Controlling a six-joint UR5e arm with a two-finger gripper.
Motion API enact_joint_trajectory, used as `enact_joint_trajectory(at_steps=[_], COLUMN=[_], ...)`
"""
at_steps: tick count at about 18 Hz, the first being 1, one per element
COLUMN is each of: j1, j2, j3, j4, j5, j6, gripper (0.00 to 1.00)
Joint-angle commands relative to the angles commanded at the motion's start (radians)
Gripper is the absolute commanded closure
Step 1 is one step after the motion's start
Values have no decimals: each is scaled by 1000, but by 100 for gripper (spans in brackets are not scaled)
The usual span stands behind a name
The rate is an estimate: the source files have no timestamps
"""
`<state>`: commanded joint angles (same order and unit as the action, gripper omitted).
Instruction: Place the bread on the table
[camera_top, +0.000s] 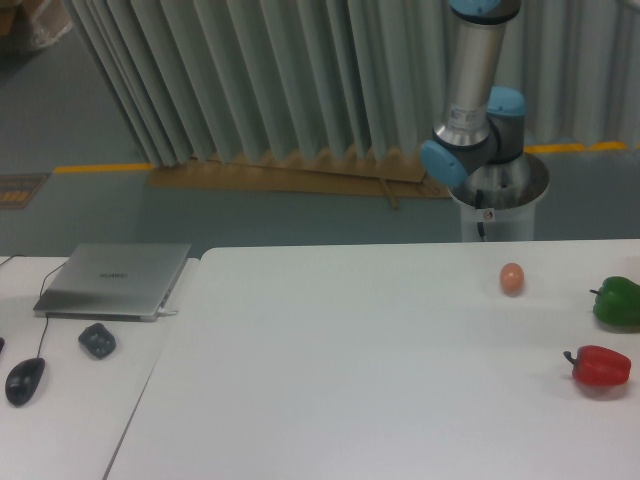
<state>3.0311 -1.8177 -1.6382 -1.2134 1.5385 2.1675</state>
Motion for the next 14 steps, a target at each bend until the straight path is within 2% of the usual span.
enact_joint_trajectory(at_steps=[5, 7, 14], j1=[-5, -23, -41], j2=[-31, -80, -143], j3=[18, 87, 112], j4=[-2, 18, 51], j5=[2, 2, 5], j6=[-12, -9, -34], gripper=[0, 0, 0])
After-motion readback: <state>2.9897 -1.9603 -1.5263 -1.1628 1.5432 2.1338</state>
